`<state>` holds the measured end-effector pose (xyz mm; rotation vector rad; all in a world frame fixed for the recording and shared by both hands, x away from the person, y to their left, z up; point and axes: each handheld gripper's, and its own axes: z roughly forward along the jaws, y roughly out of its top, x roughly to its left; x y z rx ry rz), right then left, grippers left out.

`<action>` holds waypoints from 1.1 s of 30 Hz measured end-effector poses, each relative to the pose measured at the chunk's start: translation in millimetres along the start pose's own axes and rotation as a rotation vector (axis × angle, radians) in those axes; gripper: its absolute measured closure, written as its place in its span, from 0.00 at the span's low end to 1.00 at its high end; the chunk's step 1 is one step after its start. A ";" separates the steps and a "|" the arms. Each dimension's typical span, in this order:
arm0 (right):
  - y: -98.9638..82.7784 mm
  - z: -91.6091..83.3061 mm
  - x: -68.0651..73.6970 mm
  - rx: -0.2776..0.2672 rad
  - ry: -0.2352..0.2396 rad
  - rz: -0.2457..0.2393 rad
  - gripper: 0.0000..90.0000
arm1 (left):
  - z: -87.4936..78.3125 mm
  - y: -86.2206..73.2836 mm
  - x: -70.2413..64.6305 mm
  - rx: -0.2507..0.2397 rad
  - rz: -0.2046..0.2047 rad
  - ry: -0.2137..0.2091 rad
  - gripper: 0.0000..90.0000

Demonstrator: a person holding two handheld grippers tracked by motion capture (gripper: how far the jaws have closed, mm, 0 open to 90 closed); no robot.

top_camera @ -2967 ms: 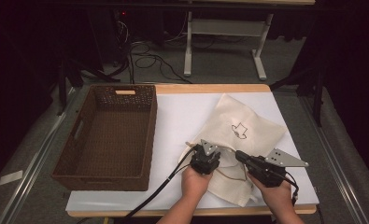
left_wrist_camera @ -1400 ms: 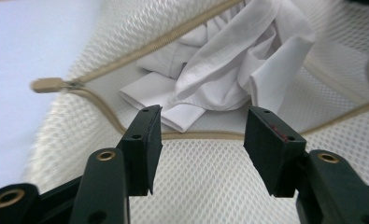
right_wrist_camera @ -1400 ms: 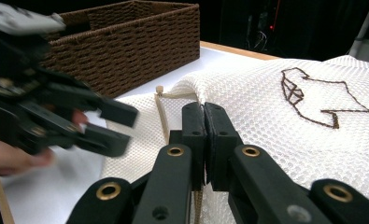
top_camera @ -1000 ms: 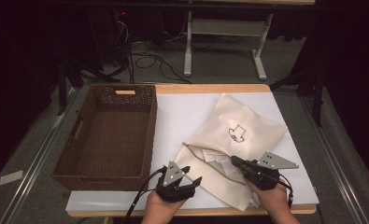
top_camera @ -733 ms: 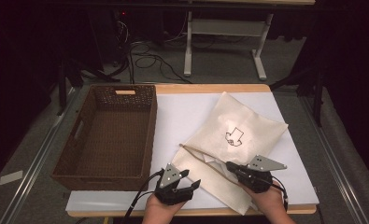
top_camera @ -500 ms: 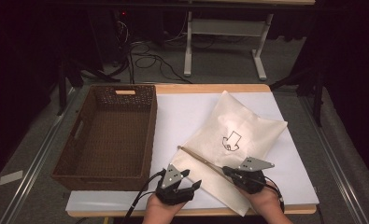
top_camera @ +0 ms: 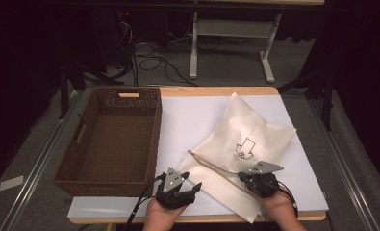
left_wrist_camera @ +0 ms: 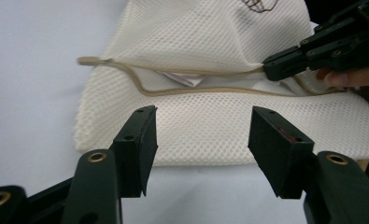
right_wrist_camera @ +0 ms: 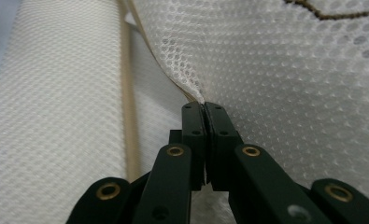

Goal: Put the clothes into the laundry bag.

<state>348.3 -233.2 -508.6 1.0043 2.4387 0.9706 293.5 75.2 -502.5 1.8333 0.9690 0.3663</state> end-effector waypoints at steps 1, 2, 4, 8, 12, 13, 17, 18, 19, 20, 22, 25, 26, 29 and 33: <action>-2.0 -1.8 -3.4 -0.001 -0.003 0.014 0.99 | 0.0 -0.1 0.8 0.002 0.007 0.012 0.47; -4.1 -3.9 -7.1 -0.003 -0.008 0.024 0.99 | 0.1 -0.2 1.5 0.004 0.009 0.017 0.47; -7.0 -7.1 -11.1 -0.002 -0.017 0.032 0.99 | 0.5 -0.3 3.2 0.004 0.007 0.031 0.47; -13.1 -13.8 -20.3 0.000 -0.041 0.053 0.99 | 0.7 0.1 4.1 0.005 0.020 0.045 0.46; -19.1 -19.2 -29.0 -0.012 -0.034 0.074 0.99 | 4.2 1.1 4.4 0.010 0.054 0.075 0.46; -19.3 -19.5 -28.9 -0.017 -0.027 0.075 0.99 | 6.1 1.5 5.1 0.013 0.061 0.084 0.46; -18.3 -20.0 -22.0 -0.032 0.002 0.069 0.98 | 17.1 3.1 8.5 0.038 0.096 0.120 0.46; -18.0 -20.3 -20.3 -0.034 0.002 0.057 0.98 | 19.0 3.4 9.1 0.040 0.103 0.129 0.45; -17.8 -20.9 -18.7 -0.036 0.003 0.058 0.98 | 20.3 3.8 9.5 0.038 0.104 0.138 0.45; -17.9 -21.9 -17.9 -0.037 0.006 0.058 0.98 | 21.1 4.6 10.0 0.034 0.097 0.138 0.45; -18.9 -22.9 -17.1 -0.043 0.003 0.058 0.98 | 20.5 6.1 11.0 0.029 0.083 0.126 0.45; -19.8 -24.7 -17.2 -0.044 0.005 0.062 0.96 | 18.5 7.5 11.3 0.025 0.060 0.107 0.46; -19.7 -25.2 -17.0 -0.051 0.006 0.063 0.95 | 18.0 7.6 11.3 0.023 0.055 0.101 0.46; -17.6 -29.9 -14.8 -0.085 0.024 0.074 0.91 | 17.3 7.6 11.5 0.024 0.041 0.088 0.46; -12.7 -44.1 -9.4 -0.154 0.031 0.081 0.85 | 17.7 8.4 10.9 0.026 0.037 0.071 0.46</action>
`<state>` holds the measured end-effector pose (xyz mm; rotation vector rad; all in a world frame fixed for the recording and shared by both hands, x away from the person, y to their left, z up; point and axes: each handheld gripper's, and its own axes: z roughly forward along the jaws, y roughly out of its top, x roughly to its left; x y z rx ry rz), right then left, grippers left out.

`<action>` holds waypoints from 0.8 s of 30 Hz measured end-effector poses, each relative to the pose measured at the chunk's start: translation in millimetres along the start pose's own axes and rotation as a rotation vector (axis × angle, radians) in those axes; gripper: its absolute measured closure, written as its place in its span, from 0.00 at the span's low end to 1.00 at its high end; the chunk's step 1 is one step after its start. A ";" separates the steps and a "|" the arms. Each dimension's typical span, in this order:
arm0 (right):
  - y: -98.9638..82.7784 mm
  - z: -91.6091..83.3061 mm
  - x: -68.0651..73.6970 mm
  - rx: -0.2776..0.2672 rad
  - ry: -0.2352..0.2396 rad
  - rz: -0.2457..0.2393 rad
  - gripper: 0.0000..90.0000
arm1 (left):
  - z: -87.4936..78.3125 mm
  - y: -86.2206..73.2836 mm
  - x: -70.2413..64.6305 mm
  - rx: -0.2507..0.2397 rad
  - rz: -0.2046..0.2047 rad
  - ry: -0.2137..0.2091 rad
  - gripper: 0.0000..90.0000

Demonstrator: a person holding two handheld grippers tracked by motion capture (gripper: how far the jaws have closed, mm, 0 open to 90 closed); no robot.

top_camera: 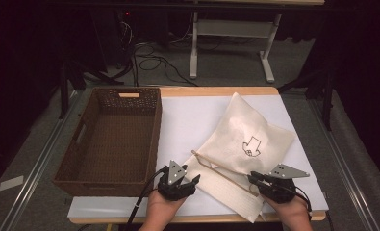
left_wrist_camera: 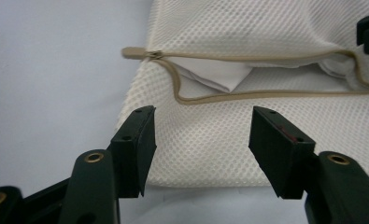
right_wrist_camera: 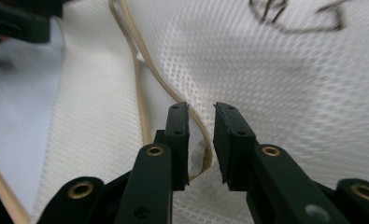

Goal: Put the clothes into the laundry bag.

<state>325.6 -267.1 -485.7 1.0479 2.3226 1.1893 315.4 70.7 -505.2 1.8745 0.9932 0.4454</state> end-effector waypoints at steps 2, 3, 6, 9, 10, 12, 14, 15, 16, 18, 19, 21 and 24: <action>2.3 -9.1 2.6 -0.040 -0.007 0.008 0.83 | 0.5 0.7 -0.7 -0.004 -0.003 -0.010 0.46; 2.4 -13.5 2.8 -0.055 -0.013 0.015 0.82 | 0.8 0.9 -1.1 -0.005 -0.003 -0.015 0.46; -0.7 -23.0 -1.0 -0.077 -0.037 0.032 0.81 | 2.6 2.5 -2.9 -0.008 -0.001 -0.029 0.46; -7.2 -27.8 -10.0 -0.068 -0.079 0.071 0.76 | 4.8 4.5 -5.2 -0.008 0.007 -0.041 0.45; -9.6 -28.3 -13.9 -0.066 -0.092 0.086 0.74 | 5.7 5.1 -6.0 -0.012 0.006 -0.046 0.45; -14.8 -28.1 -20.0 -0.052 -0.126 0.116 0.66 | 6.6 6.6 -6.5 -0.014 0.007 -0.053 0.45; -19.8 -27.2 -24.8 -0.035 -0.155 0.142 0.58 | 6.9 7.9 -6.7 -0.018 0.007 -0.058 0.45; -22.0 -26.7 -27.4 -0.028 -0.171 0.152 0.52 | 7.0 8.4 -6.8 -0.021 0.008 -0.059 0.45; -24.1 -26.0 -29.5 -0.015 -0.185 0.170 0.45 | 7.0 8.9 -6.8 -0.023 0.008 -0.061 0.45; -28.5 -24.0 -34.2 0.014 -0.202 0.205 0.36 | 6.9 10.0 -7.1 -0.025 0.009 -0.064 0.45; -30.3 -22.4 -36.0 0.034 -0.199 0.231 0.32 | 6.9 10.5 -7.4 -0.028 0.009 -0.067 0.45; -35.2 -16.3 -40.7 0.081 -0.194 0.261 0.29 | 6.6 11.6 -8.4 -0.032 0.011 -0.071 0.45; -37.1 -11.4 -39.3 0.090 -0.186 0.251 0.38 | 5.9 12.1 -8.2 -0.034 0.015 -0.070 0.45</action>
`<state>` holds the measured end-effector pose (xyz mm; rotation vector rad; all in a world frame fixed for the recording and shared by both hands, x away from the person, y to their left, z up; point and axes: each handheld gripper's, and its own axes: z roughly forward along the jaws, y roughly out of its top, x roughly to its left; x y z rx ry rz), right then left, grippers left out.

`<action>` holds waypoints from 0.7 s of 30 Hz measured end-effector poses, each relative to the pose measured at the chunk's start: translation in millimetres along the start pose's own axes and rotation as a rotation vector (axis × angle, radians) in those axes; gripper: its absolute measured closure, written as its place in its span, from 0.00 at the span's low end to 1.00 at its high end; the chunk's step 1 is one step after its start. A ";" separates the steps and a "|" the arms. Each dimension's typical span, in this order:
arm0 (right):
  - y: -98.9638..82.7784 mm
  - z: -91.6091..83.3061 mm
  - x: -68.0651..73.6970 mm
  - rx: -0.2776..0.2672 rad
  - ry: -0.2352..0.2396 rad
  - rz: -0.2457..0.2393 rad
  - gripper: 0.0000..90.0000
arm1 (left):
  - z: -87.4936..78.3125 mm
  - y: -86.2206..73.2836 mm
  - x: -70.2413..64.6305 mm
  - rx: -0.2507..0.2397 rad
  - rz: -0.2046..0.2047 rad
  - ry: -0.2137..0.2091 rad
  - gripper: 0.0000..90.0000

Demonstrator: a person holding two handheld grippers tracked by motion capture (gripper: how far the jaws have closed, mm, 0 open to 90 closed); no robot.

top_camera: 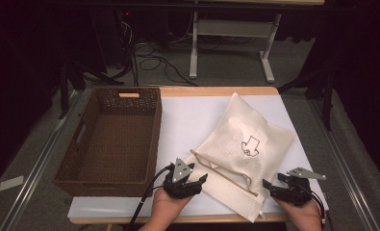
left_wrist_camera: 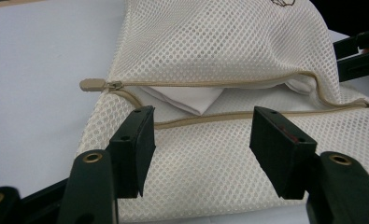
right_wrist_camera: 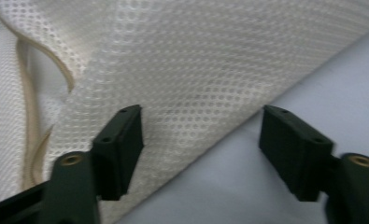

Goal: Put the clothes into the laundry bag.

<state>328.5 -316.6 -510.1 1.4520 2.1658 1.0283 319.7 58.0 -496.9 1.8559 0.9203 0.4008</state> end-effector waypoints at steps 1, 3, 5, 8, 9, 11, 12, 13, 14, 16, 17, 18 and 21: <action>0.3 0.7 1.4 -0.001 0.010 -0.014 0.47 | -0.4 -0.1 0.1 0.000 -0.001 0.002 0.45; -0.3 2.5 7.1 -0.005 0.018 -0.048 0.64 | -0.6 -0.6 0.9 0.000 -0.003 0.008 0.45; 0.6 3.2 9.9 -0.006 0.011 -0.081 0.82 | -0.6 -1.4 1.8 0.006 -0.001 0.015 0.45; 3.4 2.0 6.6 -0.011 0.022 -0.106 1.00 | -0.9 -3.4 2.0 0.014 -0.002 0.024 0.45; 4.0 1.1 4.9 -0.011 0.027 -0.100 1.00 | -1.6 -3.8 2.0 0.018 0.003 0.030 0.45; 4.5 -0.9 0.2 -0.018 0.021 -0.099 1.00 | -2.6 -4.4 2.3 0.014 0.008 0.040 0.45; 5.4 -2.5 -2.4 -0.023 0.016 -0.096 1.00 | -3.3 -4.6 2.8 0.015 0.010 0.045 0.45; 6.1 -4.4 -5.6 -0.031 0.003 -0.102 1.00 | -3.6 -4.9 3.4 0.014 0.007 0.050 0.45; 6.5 -6.6 -8.6 -0.037 -0.017 -0.103 1.00 | -3.4 -5.3 3.9 0.014 0.004 0.050 0.45; 6.6 -9.5 -16.7 -0.041 -0.035 -0.098 1.00 | -2.1 -5.8 4.2 0.019 0.011 0.060 0.45; 6.3 -9.8 -20.6 -0.037 -0.047 -0.098 1.00 | -1.0 -6.0 4.4 0.023 0.010 0.063 0.45; 6.0 -9.6 -24.6 -0.041 -0.055 -0.103 1.00 | 0.9 -6.3 4.8 0.025 0.002 0.063 0.45; 6.9 -8.4 -30.6 -0.046 -0.057 -0.095 1.00 | 10.2 -3.7 8.1 0.040 -0.009 0.068 0.46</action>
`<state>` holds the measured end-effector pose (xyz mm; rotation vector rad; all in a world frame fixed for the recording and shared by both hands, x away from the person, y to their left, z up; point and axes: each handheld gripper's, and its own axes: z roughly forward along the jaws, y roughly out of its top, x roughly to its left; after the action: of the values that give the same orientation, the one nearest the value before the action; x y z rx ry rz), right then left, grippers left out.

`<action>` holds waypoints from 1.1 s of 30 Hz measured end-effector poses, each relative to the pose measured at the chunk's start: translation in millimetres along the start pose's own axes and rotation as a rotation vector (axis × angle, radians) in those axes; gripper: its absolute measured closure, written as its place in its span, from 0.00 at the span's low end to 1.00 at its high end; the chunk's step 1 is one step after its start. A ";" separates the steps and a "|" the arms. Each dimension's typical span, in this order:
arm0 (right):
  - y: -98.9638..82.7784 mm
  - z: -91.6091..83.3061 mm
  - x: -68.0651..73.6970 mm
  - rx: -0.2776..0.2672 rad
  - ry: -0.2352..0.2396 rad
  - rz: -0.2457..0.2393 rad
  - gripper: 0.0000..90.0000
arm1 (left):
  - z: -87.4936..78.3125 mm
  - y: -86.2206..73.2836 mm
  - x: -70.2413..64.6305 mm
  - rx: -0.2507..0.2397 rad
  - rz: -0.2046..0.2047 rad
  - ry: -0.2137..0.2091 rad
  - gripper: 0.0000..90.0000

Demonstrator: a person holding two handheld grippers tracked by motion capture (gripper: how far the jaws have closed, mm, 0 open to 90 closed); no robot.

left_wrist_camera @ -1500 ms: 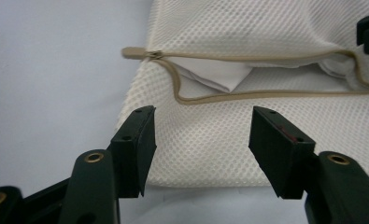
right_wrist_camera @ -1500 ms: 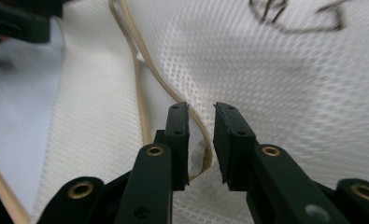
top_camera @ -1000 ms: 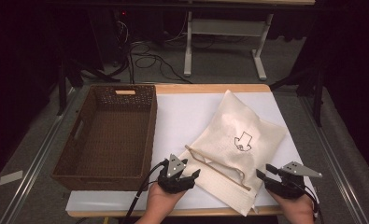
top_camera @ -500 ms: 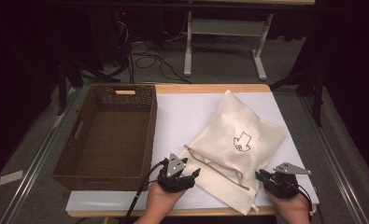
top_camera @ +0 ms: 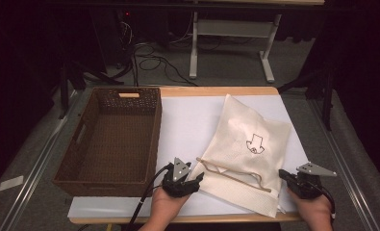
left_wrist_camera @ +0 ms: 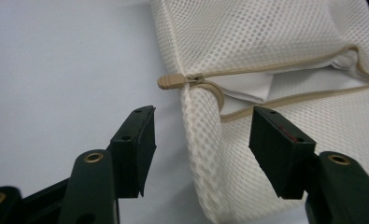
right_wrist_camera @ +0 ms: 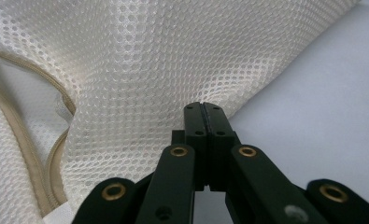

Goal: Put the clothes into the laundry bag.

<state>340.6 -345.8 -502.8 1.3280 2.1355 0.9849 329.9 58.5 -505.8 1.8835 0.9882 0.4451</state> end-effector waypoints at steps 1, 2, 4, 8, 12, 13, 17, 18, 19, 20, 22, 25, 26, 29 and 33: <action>0.4 1.1 0.4 0.000 -0.001 0.005 1.00 | 4.2 2.4 1.7 0.008 -0.003 -0.014 0.48; 0.7 1.8 0.8 0.007 0.001 -0.002 1.00 | 9.5 5.4 2.6 0.019 -0.006 -0.041 0.51; 1.6 3.9 2.3 0.010 0.004 -0.009 1.00 | 21.5 11.6 4.5 0.061 0.002 -0.031 0.55; 3.3 8.1 1.7 0.018 0.013 -0.005 1.00 | 33.2 17.0 6.2 0.098 -0.034 -0.041 0.84; 7.6 13.4 0.7 0.016 0.017 -0.006 1.00 | 20.7 10.2 1.7 0.085 -0.001 -0.015 0.91; 9.1 15.3 0.9 0.015 0.015 -0.008 1.00 | 16.4 7.0 0.4 0.087 0.004 -0.017 0.91; 17.8 23.8 1.1 0.012 0.015 -0.027 1.00 | 3.3 -8.9 -10.0 0.110 0.021 -0.042 0.91; 20.3 26.6 0.5 0.008 0.015 -0.031 1.00 | 1.2 -12.7 -12.4 0.111 0.017 -0.051 0.91; 22.9 29.2 -0.2 0.010 0.011 -0.037 1.00 | -0.1 -16.1 -14.7 0.109 0.013 -0.062 0.91; 25.2 31.9 -2.1 0.008 0.008 -0.050 1.00 | -0.4 -18.9 -17.0 0.110 0.012 -0.070 0.91; 28.6 36.2 -4.9 0.012 -0.001 -0.050 1.00 | 0.4 -22.0 -20.1 0.113 0.017 -0.083 0.90; 29.9 39.0 -8.5 0.019 -0.008 -0.046 1.00 | 1.0 -22.7 -20.3 0.108 0.023 -0.087 0.89; 29.3 39.1 -8.6 0.018 -0.009 -0.044 1.00 | 0.8 -22.9 -19.8 0.107 0.021 -0.090 0.89; 27.5 37.0 -6.2 0.016 -0.017 -0.056 1.00 | -0.6 -23.5 -20.1 0.095 0.026 -0.084 0.84; 25.3 27.2 -5.4 -0.016 0.003 -0.031 0.88 | -5.5 -22.1 -22.7 0.060 0.052 -0.037 0.63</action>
<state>376.3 -334.2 -501.4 1.2831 2.1392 0.9905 302.6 49.1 -519.9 1.9676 0.9392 0.4133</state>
